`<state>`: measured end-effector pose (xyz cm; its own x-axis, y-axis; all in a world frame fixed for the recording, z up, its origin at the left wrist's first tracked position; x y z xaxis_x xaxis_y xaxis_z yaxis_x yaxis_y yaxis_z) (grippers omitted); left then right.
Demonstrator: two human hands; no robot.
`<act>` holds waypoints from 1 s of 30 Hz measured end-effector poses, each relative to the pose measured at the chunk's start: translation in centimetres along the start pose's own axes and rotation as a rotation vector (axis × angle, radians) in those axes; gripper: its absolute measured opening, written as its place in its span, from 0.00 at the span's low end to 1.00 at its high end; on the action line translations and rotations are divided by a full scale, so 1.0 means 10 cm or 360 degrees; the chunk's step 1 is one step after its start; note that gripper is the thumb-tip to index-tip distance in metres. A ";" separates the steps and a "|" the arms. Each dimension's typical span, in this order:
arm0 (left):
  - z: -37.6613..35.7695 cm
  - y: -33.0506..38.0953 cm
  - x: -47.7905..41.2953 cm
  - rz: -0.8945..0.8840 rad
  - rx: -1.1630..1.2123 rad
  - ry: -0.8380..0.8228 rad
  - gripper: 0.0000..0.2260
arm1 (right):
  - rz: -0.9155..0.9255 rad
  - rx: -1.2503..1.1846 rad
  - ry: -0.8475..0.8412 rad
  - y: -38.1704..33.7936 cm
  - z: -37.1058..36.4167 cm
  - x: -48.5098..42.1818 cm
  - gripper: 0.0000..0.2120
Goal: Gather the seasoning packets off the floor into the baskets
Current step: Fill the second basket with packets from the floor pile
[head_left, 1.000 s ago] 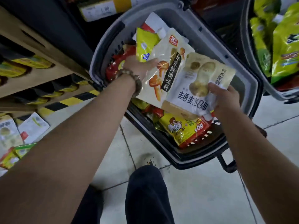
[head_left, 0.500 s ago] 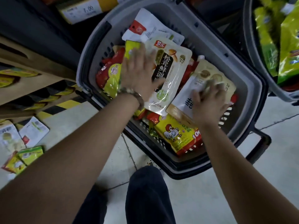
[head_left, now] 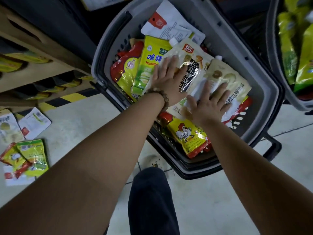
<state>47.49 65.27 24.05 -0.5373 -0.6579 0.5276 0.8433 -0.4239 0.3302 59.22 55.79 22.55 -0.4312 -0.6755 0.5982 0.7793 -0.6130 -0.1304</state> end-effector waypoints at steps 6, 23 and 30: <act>0.40 -0.36 0.77 0.0015 0.0772 0.0508 0.26 | 0.0313 -0.0214 0.0221 -0.41 0.38 0.42 0.32; -1.42 -3.70 4.71 0.1346 0.1445 0.0768 0.26 | 0.1334 0.0326 -0.0467 -3.82 -2.29 2.87 0.21; -2.32 -4.91 5.79 0.1699 0.1427 0.0685 0.26 | 0.1374 0.0766 -0.0688 -4.78 -3.74 3.46 0.21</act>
<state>-25.19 33.57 20.25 0.5093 -0.6046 0.6124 0.4687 0.7917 0.3919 -9.99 46.38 19.91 0.4737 -0.5425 0.6938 0.8807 0.2907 -0.3740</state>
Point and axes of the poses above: each hand's wrist, its own x-axis away from the middle knuckle, its own z-axis out of the back of the hand, y = z × x, the point moved 6 cm from there along -x, towards the middle knuckle, and after that the axes turned 3 degrees about -y, right-handed, at the moved point
